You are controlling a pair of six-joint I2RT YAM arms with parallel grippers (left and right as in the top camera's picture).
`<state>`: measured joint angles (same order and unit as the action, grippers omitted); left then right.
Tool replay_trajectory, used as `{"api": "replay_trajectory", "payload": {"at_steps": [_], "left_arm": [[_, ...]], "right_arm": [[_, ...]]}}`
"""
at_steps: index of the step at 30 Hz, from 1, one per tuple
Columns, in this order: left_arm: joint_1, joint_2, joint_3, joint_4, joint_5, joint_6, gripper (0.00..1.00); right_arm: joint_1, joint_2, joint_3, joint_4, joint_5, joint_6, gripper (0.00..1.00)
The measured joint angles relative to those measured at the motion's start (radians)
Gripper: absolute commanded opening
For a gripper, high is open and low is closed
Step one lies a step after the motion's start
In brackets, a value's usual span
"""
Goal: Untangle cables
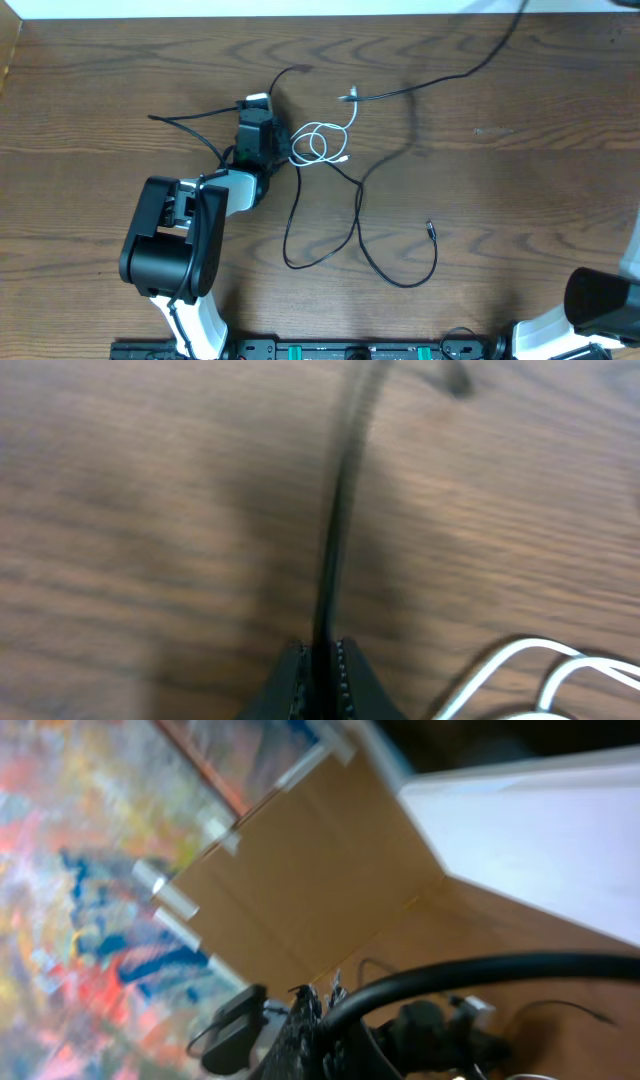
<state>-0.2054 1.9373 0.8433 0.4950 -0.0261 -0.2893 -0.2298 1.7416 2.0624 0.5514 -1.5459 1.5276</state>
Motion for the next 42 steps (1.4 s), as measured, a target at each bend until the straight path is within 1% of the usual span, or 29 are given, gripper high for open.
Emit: {"api": "replay_trajectory", "payload": {"at_steps": [7,16,21,23,24,25,26,27,28,29,31,32,34,35,36,37,39,42], "left_arm": [[0.016,0.0,0.0,-0.02,-0.003,-0.015,0.08],[0.016,0.0,0.0,-0.027,0.002,-0.022,0.08],[0.016,0.0,0.0,-0.036,0.047,-0.022,0.07],[0.016,0.0,0.0,-0.04,0.068,-0.022,0.09],[0.016,0.0,0.0,-0.043,0.08,-0.022,0.22],[0.016,0.0,0.0,-0.047,0.09,-0.023,0.39],[0.016,0.0,0.0,-0.046,0.101,-0.027,0.66],[0.015,-0.002,0.002,-0.048,0.109,-0.023,0.77],[0.014,-0.003,0.006,-0.05,0.118,-0.023,0.84],[0.014,-0.005,0.009,-0.05,0.125,-0.023,0.88],[0.014,-0.01,0.012,-0.049,0.133,-0.027,0.88],[0.014,-0.013,0.013,-0.052,0.133,-0.025,0.89],[0.014,-0.013,0.014,-0.053,0.134,-0.025,0.89],[0.014,-0.013,0.014,-0.053,0.135,-0.025,0.89],[0.014,-0.013,0.014,-0.053,0.137,-0.025,0.89],[0.014,-0.013,0.014,-0.053,0.137,-0.024,0.89],[0.014,-0.013,0.014,-0.053,0.143,-0.024,0.89],[0.015,-0.014,0.014,-0.053,0.151,-0.024,0.89]], "right_arm": [[-0.169,0.0,0.0,0.0,0.0,-0.005,0.01],[-0.388,0.009,0.0,-0.004,0.0,-0.052,0.01],[-0.483,0.071,0.003,-0.016,0.0,-0.064,0.01],[-0.512,0.114,0.003,-0.022,0.0,-0.067,0.01],[-0.527,0.14,0.003,-0.026,0.0,-0.068,0.01],[-0.539,0.163,0.003,-0.028,0.0,-0.068,0.01],[-0.55,0.183,0.003,-0.031,0.0,-0.068,0.01],[-0.563,0.204,0.003,-0.034,0.0,-0.068,0.01],[-0.574,0.22,0.003,-0.035,0.0,-0.067,0.01],[-0.585,0.233,0.003,-0.035,0.0,-0.067,0.01],[-0.602,0.249,0.002,-0.036,-0.001,-0.067,0.01],[-0.609,0.253,0.002,-0.037,0.0,-0.067,0.05],[-0.619,0.253,0.002,-0.033,0.0,-0.066,0.31],[-0.62,0.251,0.002,-0.031,0.0,-0.063,0.5],[-0.62,0.251,0.002,-0.031,0.0,-0.064,0.61],[-0.62,0.251,0.002,-0.031,0.0,-0.064,0.69],[-0.619,0.251,0.002,-0.03,-0.001,-0.066,0.81],[-0.62,0.251,0.002,-0.032,-0.001,-0.063,0.83]]}}
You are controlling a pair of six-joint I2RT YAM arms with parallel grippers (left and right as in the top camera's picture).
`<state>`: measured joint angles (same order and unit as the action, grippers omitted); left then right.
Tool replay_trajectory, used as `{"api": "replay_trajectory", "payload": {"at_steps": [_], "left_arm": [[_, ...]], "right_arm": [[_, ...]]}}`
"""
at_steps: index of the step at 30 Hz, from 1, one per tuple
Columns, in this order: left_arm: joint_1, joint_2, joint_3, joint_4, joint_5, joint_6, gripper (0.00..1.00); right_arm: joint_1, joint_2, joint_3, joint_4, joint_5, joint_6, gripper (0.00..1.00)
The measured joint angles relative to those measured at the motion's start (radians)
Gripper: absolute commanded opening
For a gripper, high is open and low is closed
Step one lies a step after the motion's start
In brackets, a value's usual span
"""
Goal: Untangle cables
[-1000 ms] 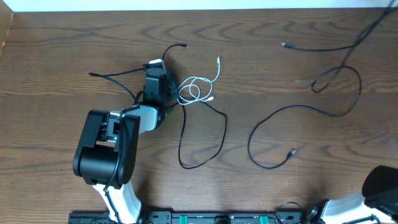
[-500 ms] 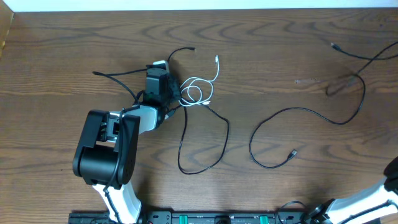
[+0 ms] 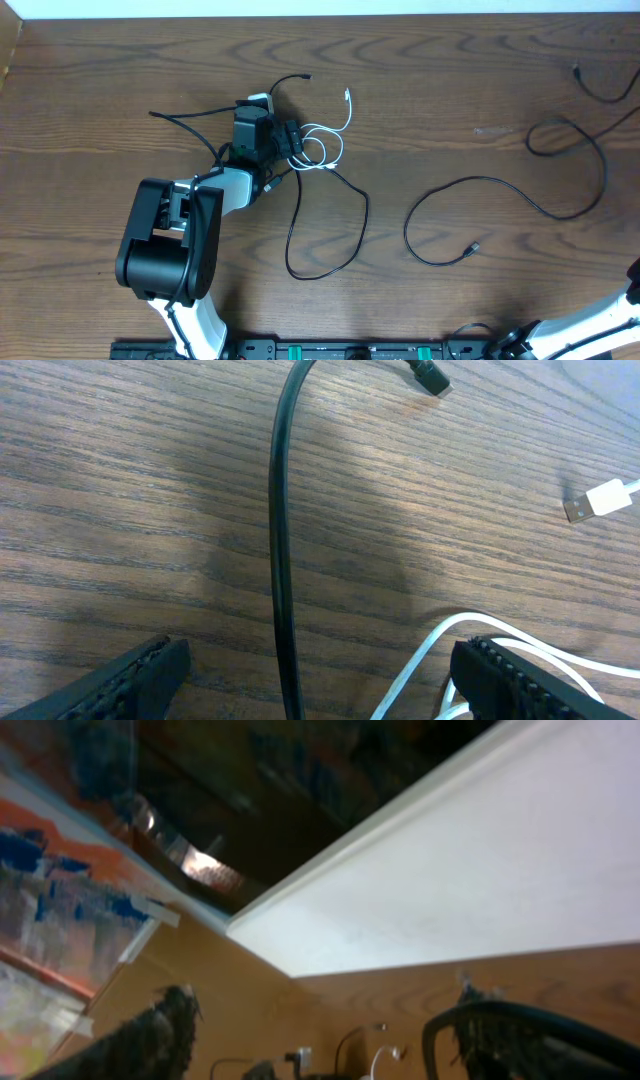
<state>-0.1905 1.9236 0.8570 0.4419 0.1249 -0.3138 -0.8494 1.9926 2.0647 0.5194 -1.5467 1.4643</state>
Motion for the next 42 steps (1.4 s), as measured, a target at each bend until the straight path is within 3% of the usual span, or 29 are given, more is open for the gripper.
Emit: {"api": "replay_trajectory", "payload": {"at_steps": [5,6,18,25,30,34,42], "left_arm": [[0.0,0.0,0.0,0.0,0.002,0.0,0.89],[0.0,0.0,0.0,0.0,0.002,0.0,0.89],[0.0,-0.001,0.0,0.0,0.005,0.0,0.89],[0.0,-0.001,0.0,0.0,0.005,0.0,0.89],[0.0,-0.001,0.0,0.0,0.005,0.0,0.89],[0.0,-0.001,0.0,0.0,0.005,0.0,0.89],[0.0,-0.001,0.0,0.0,0.006,0.0,0.9]], "right_arm": [[0.0,0.0,0.0,-0.043,0.0,0.0,0.92],[0.0,0.0,0.0,-0.063,0.0,0.0,0.99],[0.0,0.0,-0.097,-0.274,0.033,-0.003,0.99],[0.001,-0.001,-0.225,-0.469,0.188,-0.043,0.99],[0.003,-0.001,-0.267,-0.826,0.346,-0.202,0.99],[0.013,-0.001,-0.274,-1.065,0.489,-0.426,0.99],[0.07,-0.001,-0.274,-1.369,0.641,-0.856,0.99]]}}
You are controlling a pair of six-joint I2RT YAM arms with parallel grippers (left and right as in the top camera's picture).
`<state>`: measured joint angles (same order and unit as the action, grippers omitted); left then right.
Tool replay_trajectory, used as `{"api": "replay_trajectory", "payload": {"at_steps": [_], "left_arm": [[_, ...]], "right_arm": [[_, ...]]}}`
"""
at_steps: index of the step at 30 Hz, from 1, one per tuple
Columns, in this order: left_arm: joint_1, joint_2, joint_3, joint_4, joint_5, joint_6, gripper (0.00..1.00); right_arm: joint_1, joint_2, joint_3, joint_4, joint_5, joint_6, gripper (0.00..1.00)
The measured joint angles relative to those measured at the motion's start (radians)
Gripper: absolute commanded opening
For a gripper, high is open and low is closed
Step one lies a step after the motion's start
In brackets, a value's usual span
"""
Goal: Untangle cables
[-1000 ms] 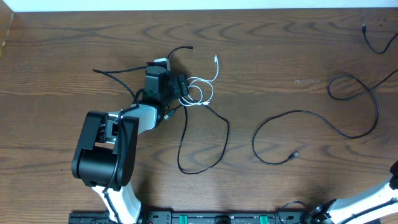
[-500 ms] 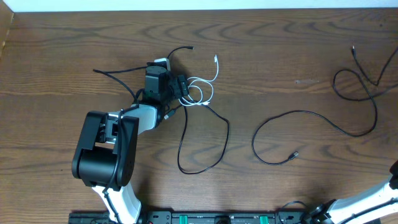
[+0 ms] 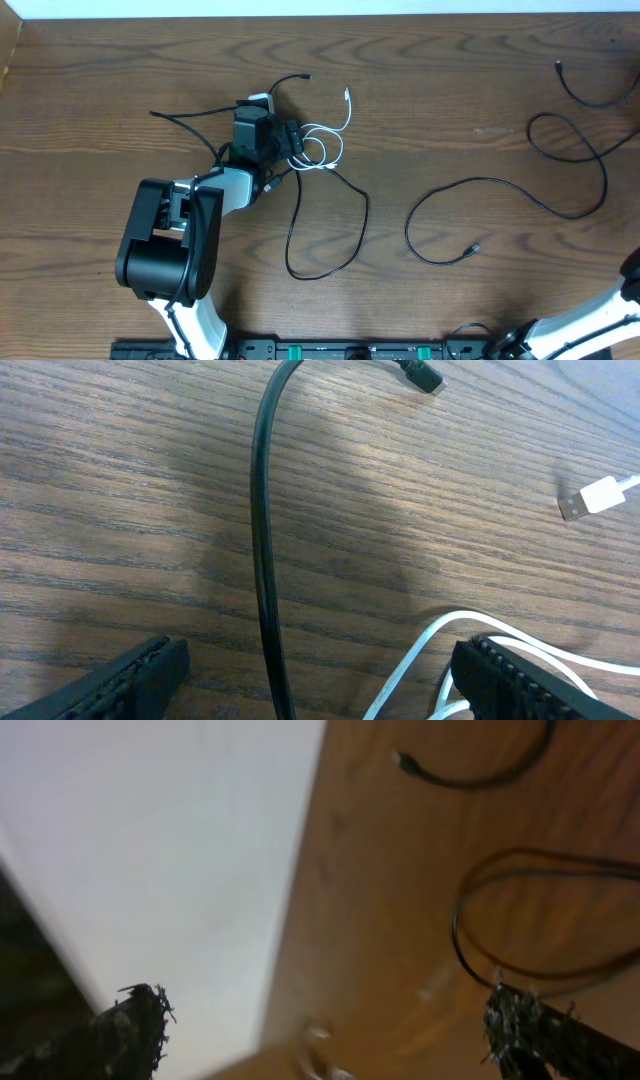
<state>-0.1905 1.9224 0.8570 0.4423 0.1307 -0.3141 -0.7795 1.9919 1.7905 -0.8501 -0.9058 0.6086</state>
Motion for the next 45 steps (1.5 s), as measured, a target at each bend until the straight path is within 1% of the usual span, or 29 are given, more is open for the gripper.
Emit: {"api": "replay_trajectory", "payload": {"at_steps": [5,10,16,20,23,27,30,32,39,42,45], "left_arm": [[0.0,0.0,0.0,-0.001,0.002,0.0,0.89],[0.0,0.0,0.0,-0.001,0.002,0.0,0.89],[0.0,0.0,0.0,-0.001,0.002,0.0,0.9],[0.0,0.0,0.0,-0.001,0.002,0.0,0.9],[0.0,0.0,0.0,-0.001,0.002,0.0,0.89],[0.0,0.0,0.0,-0.001,0.002,0.0,0.89],[0.0,0.0,0.0,-0.001,0.002,0.0,0.9],[0.0,0.0,0.0,-0.001,0.002,0.0,0.9],[0.0,0.0,0.0,-0.001,0.002,0.0,0.89],[0.0,0.0,0.0,-0.001,0.002,0.0,0.89],[0.0,0.0,0.0,-0.001,0.002,0.0,0.89]], "right_arm": [[0.109,0.0,0.0,-0.181,0.091,-0.245,0.99],[0.257,0.0,0.0,-0.318,0.251,-0.4,0.99],[0.445,0.0,0.0,-0.419,0.473,-0.469,0.99],[0.557,0.0,0.0,-0.468,0.549,-0.48,0.99],[0.645,0.0,0.0,-0.483,0.567,-0.46,0.99],[0.758,0.0,-0.002,-0.507,0.541,-0.437,0.99],[0.836,0.0,-0.019,-0.503,0.54,-0.411,0.95],[0.895,0.0,-0.045,-0.486,0.561,-0.359,0.94],[1.141,0.0,-0.164,-0.451,0.755,-0.071,0.93],[1.213,0.0,-0.206,-0.407,0.793,0.018,0.92],[1.254,-0.002,-0.278,-0.331,0.813,0.09,0.89]]}}
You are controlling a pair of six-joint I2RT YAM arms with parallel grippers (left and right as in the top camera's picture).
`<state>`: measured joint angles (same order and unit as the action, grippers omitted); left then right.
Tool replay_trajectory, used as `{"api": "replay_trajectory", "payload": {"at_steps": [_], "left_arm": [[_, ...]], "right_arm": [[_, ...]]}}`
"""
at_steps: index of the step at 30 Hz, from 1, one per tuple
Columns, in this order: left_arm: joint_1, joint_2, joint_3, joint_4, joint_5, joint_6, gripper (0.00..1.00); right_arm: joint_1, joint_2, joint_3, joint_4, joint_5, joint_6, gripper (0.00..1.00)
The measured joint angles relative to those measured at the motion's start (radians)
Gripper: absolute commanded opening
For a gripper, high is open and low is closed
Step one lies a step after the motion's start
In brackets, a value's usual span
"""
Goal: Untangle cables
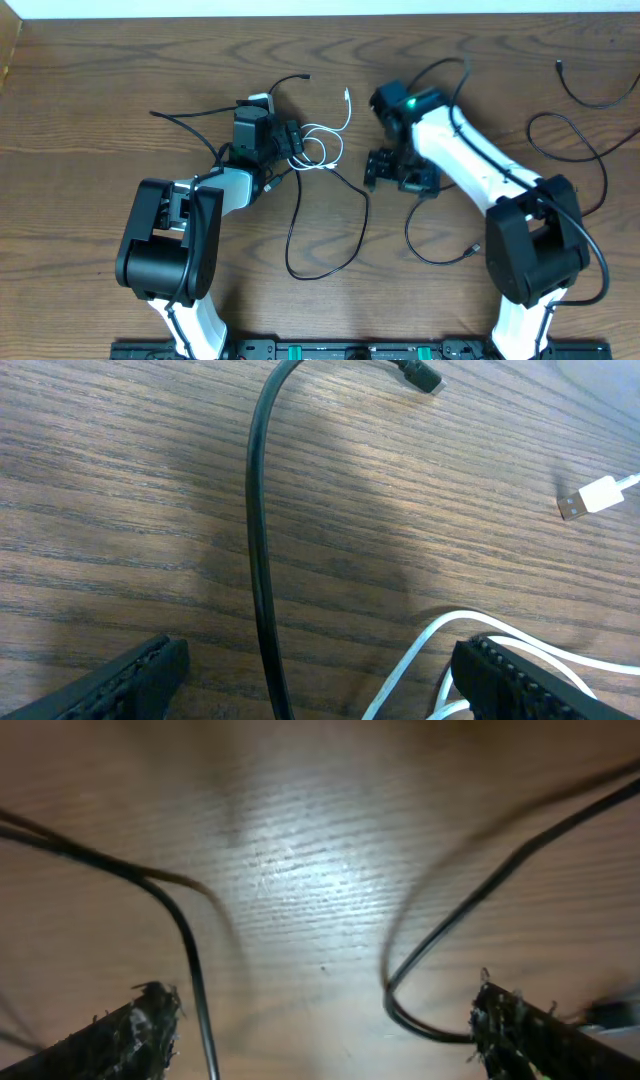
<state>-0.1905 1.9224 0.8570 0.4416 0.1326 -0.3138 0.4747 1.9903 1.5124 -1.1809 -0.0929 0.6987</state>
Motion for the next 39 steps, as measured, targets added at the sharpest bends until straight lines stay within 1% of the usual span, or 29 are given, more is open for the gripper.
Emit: {"api": "replay_trajectory", "payload": {"at_steps": [3,6,14,17,19,22,23,25,26,27,30,31,32,33,34,35,39], "left_arm": [[0.0,0.0,0.0,0.0,0.0,0.0,0.89],[0.0,0.0,0.0,0.0,0.0,0.0,0.89],[0.0,0.0,0.0,0.0,0.0,0.0,0.89],[0.0,0.0,0.0,0.0,0.0,0.0,0.89],[0.0,0.0,0.0,0.0,0.0,0.0,0.89],[0.0,0.0,0.0,0.0,0.0,0.0,0.9],[0.0,0.0,0.0,0.0,0.0,0.0,0.89],[0.0,0.0,0.0,0.0,0.0,0.0,0.89],[0.0,0.0,0.0,0.0,0.0,0.0,0.89],[0.0,0.0,0.0,0.0,0.0,0.0,0.89],[0.0,0.0,0.0,0.0,0.0,0.0,0.9],[0.0,0.0,0.0,0.0,0.0,0.0,0.89],[0.0,0.0,0.0,0.0,0.0,0.0,0.89],[0.0,0.0,0.0,0.0,0.0,0.0,0.89],[0.0,0.0,0.0,0.0,0.0,0.0,0.9],[0.0,0.0,0.0,0.0,0.0,0.0,0.89],[0.0,0.0,0.0,0.0,0.0,0.0,0.9]], "right_arm": [[0.015,0.0,-0.076,0.054,0.011,0.045,0.89],[0.017,0.0,-0.126,0.06,0.019,0.069,0.88],[0.011,0.0,-0.134,0.038,0.069,0.087,0.89],[0.012,-0.002,-0.155,0.071,0.082,0.09,0.89],[0.012,-0.002,-0.184,0.106,0.086,0.094,0.87],[0.012,-0.006,-0.227,0.146,0.082,0.1,0.77],[0.012,-0.013,-0.239,0.159,0.081,0.104,0.72],[0.012,-0.024,-0.257,0.183,0.078,0.107,0.57],[0.012,-0.029,-0.266,0.195,0.076,0.109,0.44],[0.012,-0.032,-0.274,0.204,0.074,0.106,0.37],[0.012,-0.039,-0.286,0.223,0.072,0.113,0.21],[0.012,-0.039,-0.288,0.223,0.071,0.116,0.19],[0.012,-0.04,-0.29,0.223,0.071,0.119,0.11],[0.012,-0.041,-0.292,0.224,0.071,0.122,0.09],[0.012,-0.041,-0.293,0.228,0.071,0.127,0.03],[0.012,-0.041,-0.293,0.232,0.071,0.125,0.01],[0.012,-0.043,-0.296,0.243,0.074,0.128,0.01]]}}
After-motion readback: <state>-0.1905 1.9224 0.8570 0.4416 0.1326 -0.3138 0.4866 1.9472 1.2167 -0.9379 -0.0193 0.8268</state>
